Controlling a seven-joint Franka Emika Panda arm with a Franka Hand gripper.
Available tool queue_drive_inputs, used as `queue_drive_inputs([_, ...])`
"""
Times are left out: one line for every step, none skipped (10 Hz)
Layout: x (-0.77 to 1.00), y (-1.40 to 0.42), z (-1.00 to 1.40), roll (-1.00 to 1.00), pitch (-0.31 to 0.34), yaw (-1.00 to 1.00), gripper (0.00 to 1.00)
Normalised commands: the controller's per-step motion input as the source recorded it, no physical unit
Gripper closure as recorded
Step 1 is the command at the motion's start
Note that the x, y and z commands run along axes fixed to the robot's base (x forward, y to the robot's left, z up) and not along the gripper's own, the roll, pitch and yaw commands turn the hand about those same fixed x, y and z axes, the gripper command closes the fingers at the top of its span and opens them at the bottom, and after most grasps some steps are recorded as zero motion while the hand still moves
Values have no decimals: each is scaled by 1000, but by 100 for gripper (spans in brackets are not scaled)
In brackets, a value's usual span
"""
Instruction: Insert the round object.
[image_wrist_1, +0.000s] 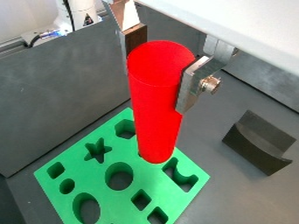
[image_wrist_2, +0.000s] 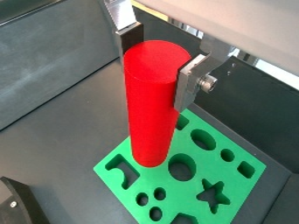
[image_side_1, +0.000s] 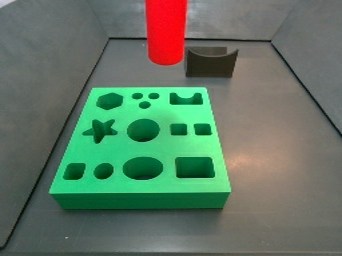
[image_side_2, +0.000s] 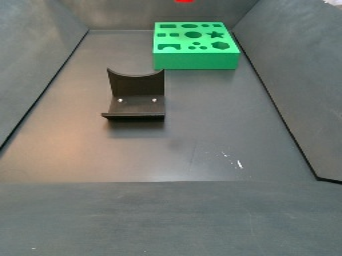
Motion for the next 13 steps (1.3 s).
queue_drive_inputs([-37,-57,-309,0,-91,0,100])
queue_drive_inputs([-200,0,-469,-40,-141,0,100])
queue_drive_inputs([-231,-6,-634,-101,-177,0,100])
queue_drive_inputs([-226,-86,-531,-146,-276,0,100])
queue_drive_inputs([-191,-163,-303,-249,-311,0,100])
queue_drive_inputs([-169,-191,-203,-324,-260,0,100])
queue_drive_inputs([-209,-91,-354,-296,-186,0,100])
queue_drive_inputs([-231,-69,-520,-251,-100,0,100])
queue_drive_inputs([-297,-149,-551,-131,-23,3,100])
queue_drive_inputs([-260,-234,-663,-67,-11,0,100])
queue_drive_inputs([-169,-249,-406,-93,-9,0,100])
queue_drive_inputs([-134,-189,-206,-123,-24,0,100])
queue_drive_inputs([-103,-160,-174,-153,-40,0,100])
